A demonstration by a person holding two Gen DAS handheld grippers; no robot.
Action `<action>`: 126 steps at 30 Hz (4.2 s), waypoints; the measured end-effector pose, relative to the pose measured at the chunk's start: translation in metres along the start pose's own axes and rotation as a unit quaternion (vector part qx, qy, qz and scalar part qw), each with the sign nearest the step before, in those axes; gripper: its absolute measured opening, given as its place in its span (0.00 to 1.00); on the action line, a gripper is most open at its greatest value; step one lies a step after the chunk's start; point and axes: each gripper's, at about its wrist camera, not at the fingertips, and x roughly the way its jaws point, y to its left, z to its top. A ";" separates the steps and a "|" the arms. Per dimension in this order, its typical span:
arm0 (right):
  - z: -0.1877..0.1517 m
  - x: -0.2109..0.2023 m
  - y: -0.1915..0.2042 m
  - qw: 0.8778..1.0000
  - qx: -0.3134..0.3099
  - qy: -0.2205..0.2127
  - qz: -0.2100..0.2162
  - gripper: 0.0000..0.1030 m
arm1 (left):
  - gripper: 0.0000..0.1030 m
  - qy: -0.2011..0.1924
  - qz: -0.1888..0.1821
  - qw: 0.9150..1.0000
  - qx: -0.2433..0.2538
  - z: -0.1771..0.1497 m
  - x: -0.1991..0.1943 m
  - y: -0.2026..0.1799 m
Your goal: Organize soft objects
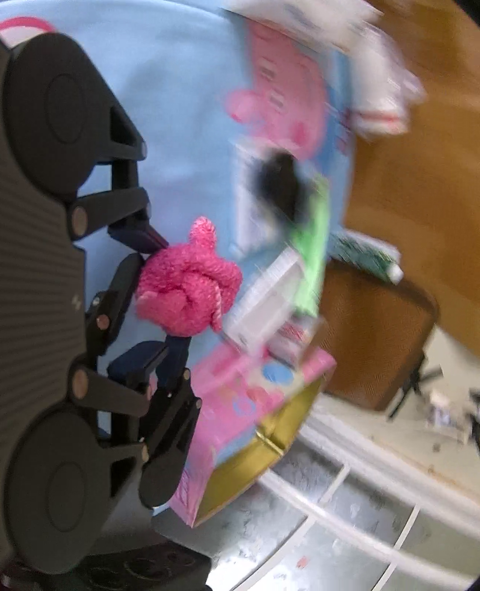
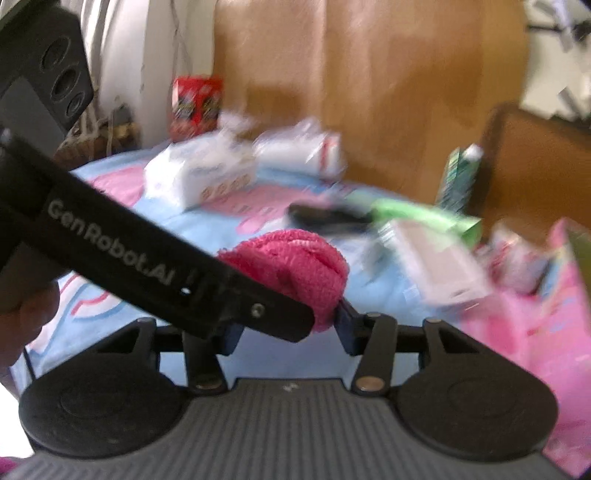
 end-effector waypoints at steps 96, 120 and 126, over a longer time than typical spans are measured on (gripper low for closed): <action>-0.003 0.008 -0.029 0.987 0.130 0.010 -0.091 0.78 | 0.96 -0.085 0.187 0.977 -0.049 -0.021 -0.030 0.089; -0.003 0.006 -0.031 0.985 0.142 0.005 -0.094 0.78 | 0.96 -0.084 0.189 0.977 -0.047 -0.021 -0.029 0.089; -0.004 0.002 -0.032 0.985 0.145 -0.002 -0.094 0.78 | 0.96 -0.082 0.190 0.977 -0.045 -0.021 -0.028 0.088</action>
